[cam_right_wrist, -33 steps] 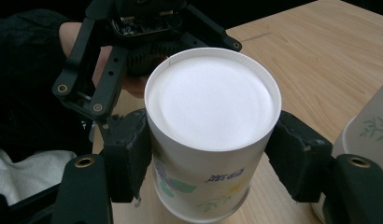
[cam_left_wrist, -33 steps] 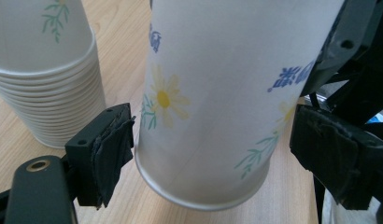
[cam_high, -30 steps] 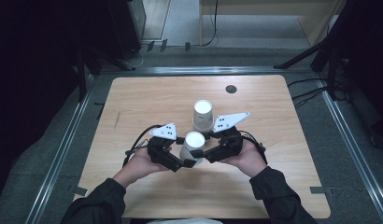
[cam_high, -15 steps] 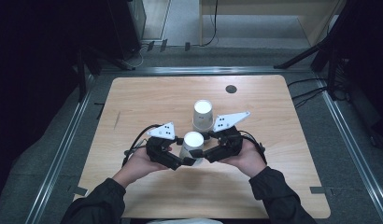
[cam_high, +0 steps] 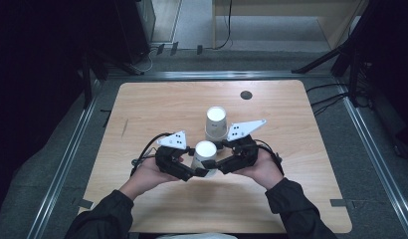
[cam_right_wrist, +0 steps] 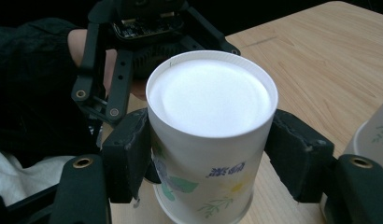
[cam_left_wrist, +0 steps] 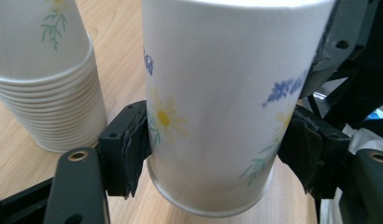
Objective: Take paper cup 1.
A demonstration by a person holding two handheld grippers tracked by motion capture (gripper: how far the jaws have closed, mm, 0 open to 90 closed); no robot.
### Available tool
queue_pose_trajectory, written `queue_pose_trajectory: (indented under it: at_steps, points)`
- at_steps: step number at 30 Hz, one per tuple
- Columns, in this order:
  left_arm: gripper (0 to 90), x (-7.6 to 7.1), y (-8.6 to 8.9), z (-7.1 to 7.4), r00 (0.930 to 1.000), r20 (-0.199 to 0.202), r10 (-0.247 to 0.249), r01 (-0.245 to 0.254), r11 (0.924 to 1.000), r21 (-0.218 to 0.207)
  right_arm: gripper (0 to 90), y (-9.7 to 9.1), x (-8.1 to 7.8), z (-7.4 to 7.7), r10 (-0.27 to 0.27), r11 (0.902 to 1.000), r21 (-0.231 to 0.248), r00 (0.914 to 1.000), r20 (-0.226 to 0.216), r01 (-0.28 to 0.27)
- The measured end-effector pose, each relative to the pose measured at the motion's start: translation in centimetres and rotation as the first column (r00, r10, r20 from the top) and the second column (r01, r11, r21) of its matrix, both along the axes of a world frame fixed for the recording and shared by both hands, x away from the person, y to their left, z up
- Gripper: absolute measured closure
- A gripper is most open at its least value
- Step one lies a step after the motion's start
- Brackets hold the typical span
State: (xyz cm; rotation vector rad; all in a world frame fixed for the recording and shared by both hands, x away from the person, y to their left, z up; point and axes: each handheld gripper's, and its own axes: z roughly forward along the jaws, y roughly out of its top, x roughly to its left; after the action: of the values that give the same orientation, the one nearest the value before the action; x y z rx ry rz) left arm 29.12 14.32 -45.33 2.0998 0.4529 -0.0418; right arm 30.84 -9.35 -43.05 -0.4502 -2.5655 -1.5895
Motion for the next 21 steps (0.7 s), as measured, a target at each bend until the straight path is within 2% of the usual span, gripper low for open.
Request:
queue_pose_trajectory:
  at_steps: [3, 6, 9, 10, 12, 13, 14, 15, 16, 17, 20, 21]
  points:
    - [29.0, -0.1, -0.1, 0.0, 1.0, 0.005, -0.008, 0.008, 0.9999, 0.013, 32.4, 0.0, -0.1, 0.0, 0.01, 0.9998, 0.014, 0.9999, 0.006, -0.01]
    - [29.0, 0.0, 0.0, 0.1, 1.0, 0.004, -0.004, 0.004, 0.9997, 0.022, 26.2, 0.0, 0.0, 0.1, 0.013, 0.9996, 0.025, 0.9999, 0.0, -0.013]
    - [29.1, 0.1, 0.2, 0.1, 1.0, -0.001, 0.001, -0.001, 0.9997, 0.025, 25.6, -0.2, -0.1, 0.1, 0.009, 0.9998, 0.02, 1.0, 0.001, -0.009]
    - [29.3, 0.2, 0.5, 0.2, 0.9999, -0.007, 0.008, -0.008, 0.9992, 0.039, 25.4, -0.6, -0.1, 0.2, 0.006, 0.9999, 0.012, 1.0, 0.003, -0.006]
    - [29.5, 0.2, 0.6, 0.3, 0.9998, -0.012, 0.015, -0.014, 0.9989, 0.044, 25.5, -1.0, -0.2, 0.2, -0.016, 0.9999, -0.001, 0.9997, 0.018, 0.016]
    - [29.6, 0.4, 0.9, 0.5, 0.9997, -0.014, 0.021, -0.02, 0.9968, 0.077, 25.5, -1.2, -0.3, 0.1, -0.025, 0.9997, -0.005, 0.9995, 0.021, 0.025]
    - [29.7, 0.4, 0.9, 0.5, 0.9997, -0.014, 0.021, -0.02, 0.9968, 0.077, 25.5, -1.2, -0.3, 0.1, -0.025, 0.9997, -0.005, 0.9995, 0.021, 0.025]
    - [29.8, 0.5, 1.1, 0.6, 0.9995, -0.011, 0.03, -0.028, 0.9945, 0.101, 25.6, -1.5, -0.3, -0.2, -0.044, 0.9988, -0.021, 0.9987, 0.024, 0.045]
    - [29.9, 0.6, 1.4, 0.8, 0.9994, -0.006, 0.035, -0.034, 0.9898, 0.139, 25.7, -1.6, -0.4, -0.3, -0.05, 0.9983, -0.029, 0.9984, 0.026, 0.05]
    - [30.0, 0.6, 1.4, 0.8, 0.9994, -0.006, 0.035, -0.034, 0.9898, 0.139, 25.7, -1.6, -0.4, -0.3, -0.05, 0.9983, -0.029, 0.9984, 0.026, 0.05]
    - [30.1, 0.6, 1.5, 1.0, 0.9994, -0.002, 0.033, -0.032, 0.9819, 0.186, 26.3, -1.7, -0.7, -1.0, -0.046, 0.9961, -0.073, 0.9981, 0.041, 0.049]
    - [30.1, 0.6, 1.5, 1.0, 0.9996, 0.006, 0.029, -0.029, 0.9774, 0.209, 26.6, -1.5, -1.0, -1.3, -0.034, 0.9941, -0.101, 0.9979, 0.055, 0.04]
